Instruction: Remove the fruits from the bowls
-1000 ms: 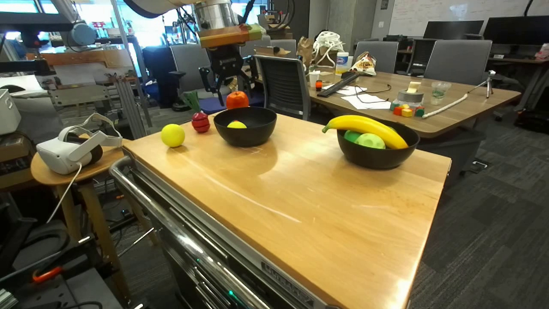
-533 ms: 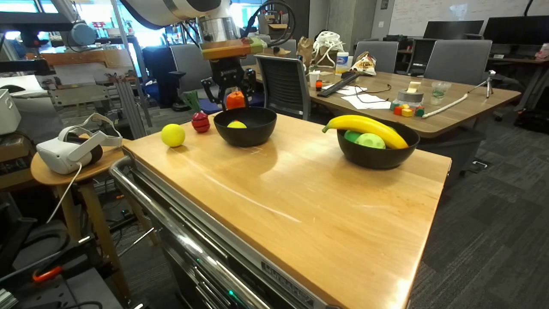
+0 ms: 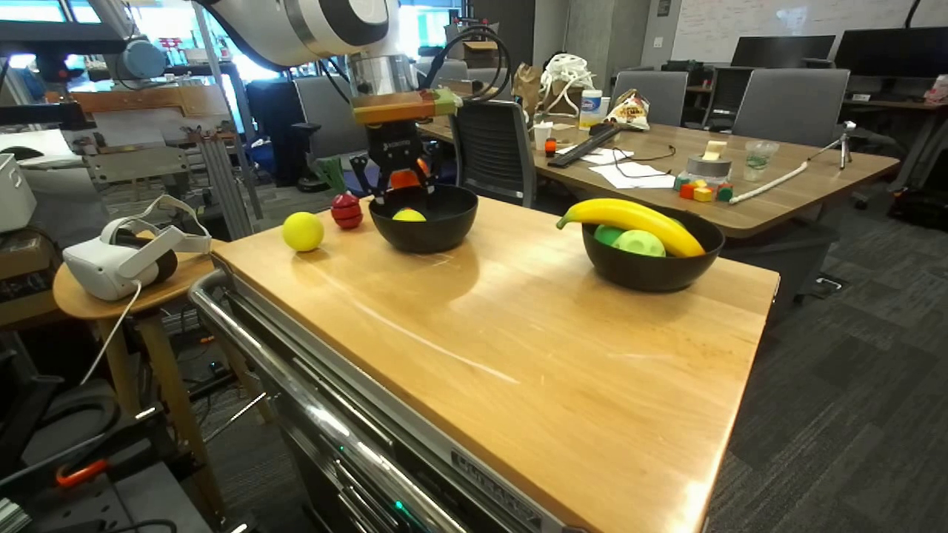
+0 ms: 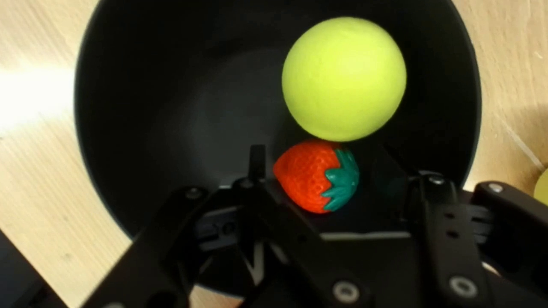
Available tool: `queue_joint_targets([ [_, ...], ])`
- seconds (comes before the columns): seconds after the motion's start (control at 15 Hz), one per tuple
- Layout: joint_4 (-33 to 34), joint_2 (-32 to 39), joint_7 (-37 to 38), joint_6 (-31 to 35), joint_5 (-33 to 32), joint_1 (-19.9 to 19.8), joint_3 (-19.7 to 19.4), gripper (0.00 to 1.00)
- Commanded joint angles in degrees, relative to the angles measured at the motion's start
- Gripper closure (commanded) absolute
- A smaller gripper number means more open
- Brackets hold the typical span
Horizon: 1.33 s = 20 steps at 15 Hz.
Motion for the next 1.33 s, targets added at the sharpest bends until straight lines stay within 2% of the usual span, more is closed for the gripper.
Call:
queue_joint_targets([
  [0.0, 2.45, 2.60, -0.40, 1.08, -0.16, -0.53, 0.76, 0.40],
  [0.2, 3.06, 4.06, -0.36, 1.51, -0.10, -0.71, 0.77, 0.48],
  [0.53, 3.75, 4.46, 0.21, 1.87, -1.42, -1.81, -0.69, 0.51],
  [0.67, 3.95, 3.88, 0.58, 1.66, -2.23, -2.58, -1.70, 0.55],
  [0.87, 4.65, 2.67, 1.08, 1.79, -3.02, -3.71, -2.87, 0.73],
  [1.27, 4.25, -5.46, 0.09, 0.33, -0.16, -5.06, -2.13, 0.73],
])
